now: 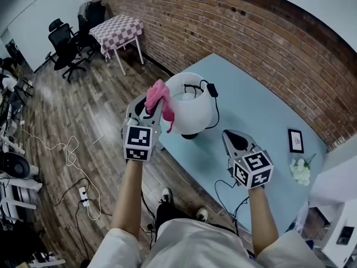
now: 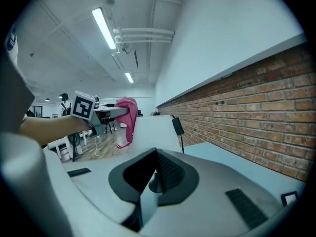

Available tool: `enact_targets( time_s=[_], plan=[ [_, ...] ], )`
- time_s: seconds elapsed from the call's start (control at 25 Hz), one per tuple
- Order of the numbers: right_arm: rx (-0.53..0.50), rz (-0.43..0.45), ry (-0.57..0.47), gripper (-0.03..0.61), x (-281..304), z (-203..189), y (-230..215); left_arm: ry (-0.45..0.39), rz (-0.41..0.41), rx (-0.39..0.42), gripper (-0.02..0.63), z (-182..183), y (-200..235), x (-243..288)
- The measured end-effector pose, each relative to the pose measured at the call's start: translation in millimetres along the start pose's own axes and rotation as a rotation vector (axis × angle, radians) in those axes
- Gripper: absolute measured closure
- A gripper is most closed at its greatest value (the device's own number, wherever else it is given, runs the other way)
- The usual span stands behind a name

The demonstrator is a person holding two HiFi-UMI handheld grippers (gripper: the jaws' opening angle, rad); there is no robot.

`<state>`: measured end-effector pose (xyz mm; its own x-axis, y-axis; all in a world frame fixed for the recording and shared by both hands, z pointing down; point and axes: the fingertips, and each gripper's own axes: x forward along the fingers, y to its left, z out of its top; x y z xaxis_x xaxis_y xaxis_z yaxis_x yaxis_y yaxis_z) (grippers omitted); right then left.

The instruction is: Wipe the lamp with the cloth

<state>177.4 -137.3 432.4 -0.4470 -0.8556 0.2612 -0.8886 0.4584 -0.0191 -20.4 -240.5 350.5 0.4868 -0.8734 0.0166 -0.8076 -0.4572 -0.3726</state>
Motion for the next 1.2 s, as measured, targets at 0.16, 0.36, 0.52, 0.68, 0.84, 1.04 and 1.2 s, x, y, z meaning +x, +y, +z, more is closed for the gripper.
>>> enact_targets(
  time_s=[0.16, 0.36, 0.52, 0.68, 0.84, 1.04, 1.2],
  plan=[
    [0.006, 0.003, -0.006, 0.558, -10, 1, -1, 0.012, -0.057, 0.105, 0.474, -13, -16, 17],
    [0.025, -0.005, 0.005, 0.558, -15, -7, -4, 0.037, -0.096, 0.115, 0.472, -39, -45, 11],
    [0.031, -0.009, 0.012, 0.560, -11, -14, -2, 0.077, -0.140, 0.123, 0.469, -59, -66, 1],
    [0.040, 0.002, 0.022, 0.558, -8, -21, 4, 0.120, -0.197, 0.147, 0.469, -83, -89, -7],
    [0.040, 0.015, 0.023, 0.559, -7, -24, 11, 0.180, -0.259, 0.166, 0.471, -106, -114, -15],
    [0.046, 0.023, 0.025, 0.558, -9, -28, 13, 0.284, -0.367, 0.181, 0.471, -129, -147, -24],
    [0.056, 0.016, 0.025, 0.558, -13, -31, 11, 0.294, -0.411, 0.142, 0.471, -121, -158, -31]
  ],
)
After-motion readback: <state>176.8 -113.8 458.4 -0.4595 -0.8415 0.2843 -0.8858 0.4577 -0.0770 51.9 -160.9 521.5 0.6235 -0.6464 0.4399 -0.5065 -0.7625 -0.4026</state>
